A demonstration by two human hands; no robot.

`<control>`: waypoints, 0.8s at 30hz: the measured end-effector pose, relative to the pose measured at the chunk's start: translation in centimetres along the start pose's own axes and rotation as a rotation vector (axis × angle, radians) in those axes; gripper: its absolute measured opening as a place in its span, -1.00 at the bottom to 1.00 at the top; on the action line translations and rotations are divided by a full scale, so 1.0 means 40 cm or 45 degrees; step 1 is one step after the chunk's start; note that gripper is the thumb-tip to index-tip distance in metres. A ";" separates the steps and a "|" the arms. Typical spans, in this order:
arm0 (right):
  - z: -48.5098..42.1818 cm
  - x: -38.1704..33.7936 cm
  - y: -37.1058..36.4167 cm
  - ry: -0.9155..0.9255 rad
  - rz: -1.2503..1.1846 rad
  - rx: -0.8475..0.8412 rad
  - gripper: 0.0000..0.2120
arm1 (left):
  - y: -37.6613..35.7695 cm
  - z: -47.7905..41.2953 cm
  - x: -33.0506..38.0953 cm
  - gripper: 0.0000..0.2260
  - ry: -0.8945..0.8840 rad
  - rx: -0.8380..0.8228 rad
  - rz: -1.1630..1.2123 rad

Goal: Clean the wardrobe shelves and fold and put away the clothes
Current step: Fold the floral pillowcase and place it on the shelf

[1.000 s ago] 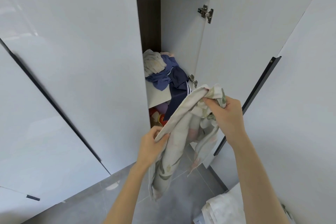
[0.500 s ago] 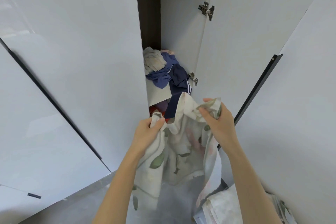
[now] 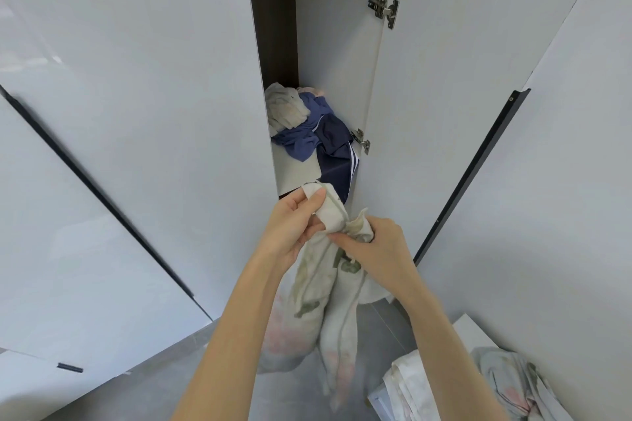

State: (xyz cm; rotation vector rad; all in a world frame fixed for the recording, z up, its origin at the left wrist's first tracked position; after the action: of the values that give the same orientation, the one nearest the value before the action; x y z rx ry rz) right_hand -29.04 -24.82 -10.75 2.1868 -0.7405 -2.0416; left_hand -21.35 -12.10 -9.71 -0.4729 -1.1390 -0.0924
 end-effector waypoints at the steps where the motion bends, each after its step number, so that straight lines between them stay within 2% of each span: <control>1: -0.002 0.000 0.006 -0.025 -0.032 0.040 -0.61 | 0.001 0.002 0.004 -0.76 -0.037 0.004 -0.056; 5: -0.020 0.000 0.036 -0.141 -0.281 0.230 -0.67 | 0.024 0.022 -0.004 -0.76 -0.233 -0.048 -0.600; 8: -0.040 0.003 0.057 -0.204 -0.455 0.304 -0.69 | 0.046 0.030 -0.054 -0.75 -0.166 -0.132 -0.860; 10: -0.055 0.011 0.071 -0.247 -0.503 0.315 -0.70 | 0.063 0.026 -0.079 -0.83 -0.186 -0.068 -1.026; 11: -0.062 0.018 0.077 -0.265 -0.517 0.308 -0.70 | 0.069 0.025 -0.087 -0.80 -0.195 -0.050 -1.050; 14: -0.078 0.035 0.096 -0.251 -0.478 0.263 -0.73 | 0.073 0.035 -0.073 -0.84 -0.221 0.042 -0.887; 18: -0.082 0.053 0.139 -0.111 -0.069 0.210 -0.85 | 0.108 0.042 -0.007 -0.87 -0.228 0.270 -0.506; 22: -0.063 0.072 0.174 -0.080 0.168 0.257 -0.90 | 0.157 0.044 0.023 -0.89 -0.198 0.341 -0.424; 24: -0.053 0.078 0.181 -0.078 0.220 0.289 -0.81 | 0.164 0.050 0.022 -0.93 -0.193 0.359 -0.394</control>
State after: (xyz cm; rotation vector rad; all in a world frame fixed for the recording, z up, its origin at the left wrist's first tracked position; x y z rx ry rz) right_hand -29.18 -33.00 -10.77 2.0883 -1.1772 -2.0343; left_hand -20.64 -5.25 -10.33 -0.0510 -1.3450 -0.1645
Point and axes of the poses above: each hand's wrist, its own z-axis away from the middle knuckle, its own y-axis out of the back of the hand, x = y × z, the point moved 3 cm from there along -z, towards the middle knuckle, and after that the axes turned 5 degrees about y, right-handed, at the moved point
